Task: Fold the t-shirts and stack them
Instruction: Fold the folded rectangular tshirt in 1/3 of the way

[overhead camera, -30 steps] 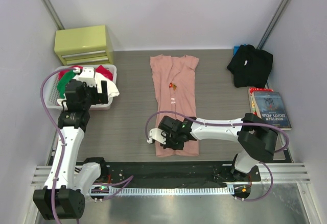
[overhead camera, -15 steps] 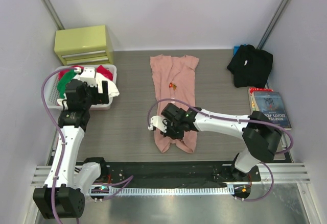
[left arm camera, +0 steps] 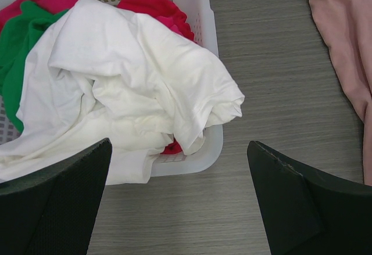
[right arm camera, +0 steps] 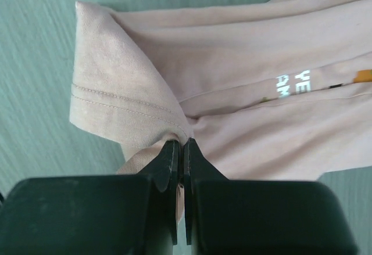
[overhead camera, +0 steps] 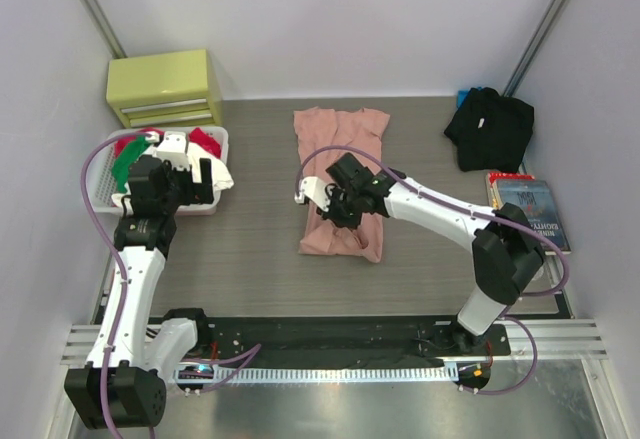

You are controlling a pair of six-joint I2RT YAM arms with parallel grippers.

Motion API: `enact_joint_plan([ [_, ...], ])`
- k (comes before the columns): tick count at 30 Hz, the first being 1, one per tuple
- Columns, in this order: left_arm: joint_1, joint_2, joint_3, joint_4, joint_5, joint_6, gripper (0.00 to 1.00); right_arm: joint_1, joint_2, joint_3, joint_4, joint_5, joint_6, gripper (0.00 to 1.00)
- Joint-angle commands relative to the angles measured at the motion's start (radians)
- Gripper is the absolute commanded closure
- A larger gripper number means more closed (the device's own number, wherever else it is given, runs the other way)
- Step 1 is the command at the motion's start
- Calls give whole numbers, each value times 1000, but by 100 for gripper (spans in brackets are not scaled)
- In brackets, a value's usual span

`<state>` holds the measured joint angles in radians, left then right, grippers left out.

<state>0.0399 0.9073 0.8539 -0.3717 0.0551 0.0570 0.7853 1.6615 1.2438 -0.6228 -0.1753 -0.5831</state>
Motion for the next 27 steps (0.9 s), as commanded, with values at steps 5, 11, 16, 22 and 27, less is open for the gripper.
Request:
enact_joint_plan([
  [5,6,-19,0,20,29,-6,0,-73,87,149,-17,-21,-70,99],
  [11,6,-27,-12,16,35,-3,0,-155,159,223,-23,-50,-81,99],
  [16,5,-22,-13,16,48,-3,0,-211,222,272,-23,-64,-90,99],
  [22,6,-21,-12,14,51,-8,0,-239,274,328,-17,-69,-103,99],
  [27,5,-24,-18,14,57,-9,0,-265,343,381,-8,-79,-110,99],
])
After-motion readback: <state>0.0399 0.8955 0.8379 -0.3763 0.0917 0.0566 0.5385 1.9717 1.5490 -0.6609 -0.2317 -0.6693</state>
